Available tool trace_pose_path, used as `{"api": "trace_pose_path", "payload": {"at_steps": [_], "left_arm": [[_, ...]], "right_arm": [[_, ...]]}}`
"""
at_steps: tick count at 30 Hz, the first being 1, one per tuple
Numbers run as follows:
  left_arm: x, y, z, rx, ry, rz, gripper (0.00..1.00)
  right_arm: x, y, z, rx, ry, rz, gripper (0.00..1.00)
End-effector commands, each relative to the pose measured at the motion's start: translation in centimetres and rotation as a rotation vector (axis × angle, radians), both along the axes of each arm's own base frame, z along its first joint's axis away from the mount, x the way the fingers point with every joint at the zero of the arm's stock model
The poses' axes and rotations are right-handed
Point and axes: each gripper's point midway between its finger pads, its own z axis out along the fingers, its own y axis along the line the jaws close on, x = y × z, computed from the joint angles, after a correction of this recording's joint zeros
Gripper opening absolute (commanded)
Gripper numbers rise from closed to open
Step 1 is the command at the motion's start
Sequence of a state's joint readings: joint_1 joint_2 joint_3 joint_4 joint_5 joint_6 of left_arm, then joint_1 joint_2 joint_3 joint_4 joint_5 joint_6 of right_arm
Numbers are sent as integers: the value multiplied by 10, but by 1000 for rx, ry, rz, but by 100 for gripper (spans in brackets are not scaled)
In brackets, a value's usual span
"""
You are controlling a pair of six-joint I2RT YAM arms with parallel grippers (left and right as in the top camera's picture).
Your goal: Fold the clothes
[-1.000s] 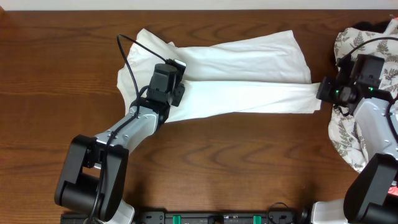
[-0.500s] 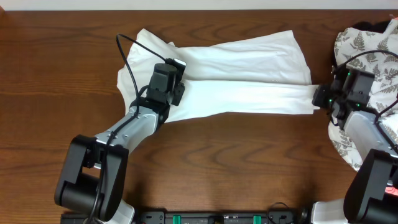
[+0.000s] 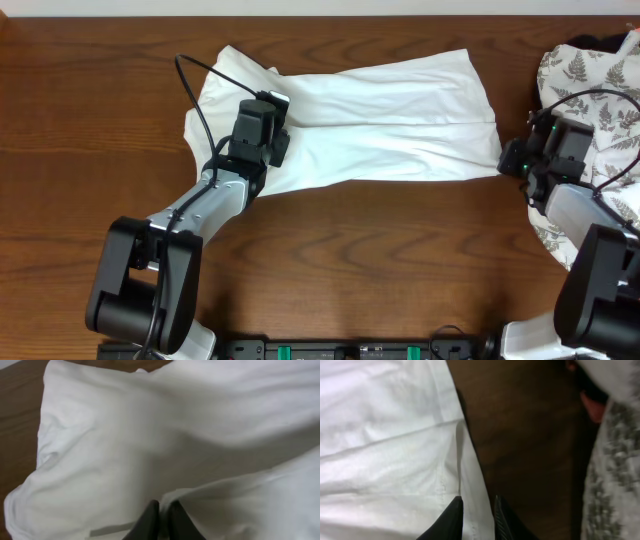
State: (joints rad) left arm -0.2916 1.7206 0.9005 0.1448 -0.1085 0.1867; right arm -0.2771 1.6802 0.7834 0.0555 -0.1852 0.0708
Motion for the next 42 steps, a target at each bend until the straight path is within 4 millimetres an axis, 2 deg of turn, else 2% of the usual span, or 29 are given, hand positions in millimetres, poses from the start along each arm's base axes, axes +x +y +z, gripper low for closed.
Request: {"api": "trace_pose_path", "payload": {"at_steps": [1, 4, 11, 15, 19, 22, 26, 29, 33, 38, 42], "left_arm": [[16, 0, 26, -65, -63, 58, 14], [20, -1, 39, -88, -87, 71, 37], [18, 0, 61, -141, -46, 128, 41], [8, 3, 58, -121, 36, 145, 50], [-13, 14, 43, -118, 163, 221, 52], [-28, 31, 34, -173, 248, 359, 51], [-42, 47, 24, -193, 322, 438, 53], [-50, 45, 20, -246, 380, 423, 53], [-52, 31, 20, -369, 437, 374, 53], [-54, 40, 18, -386, 450, 405, 58], [-62, 39, 15, -400, 491, 415, 58]], "right_arm": [[6, 10, 3, 1, -10, 56, 21], [10, 17, 9, -7, 11, 89, 22], [15, 31, 27, -89, 125, 117, 20], [13, 43, 30, -104, 163, 140, 21], [5, 50, 20, -97, 214, 160, 20], [3, 52, 12, -98, 235, 173, 20], [2, 53, -6, -99, 275, 189, 20], [-2, 56, -27, -104, 321, 225, 19], [-6, 66, -49, -110, 372, 270, 17], [-5, 72, -60, -134, 387, 284, 17], [-5, 75, -61, -142, 388, 291, 17]]}}
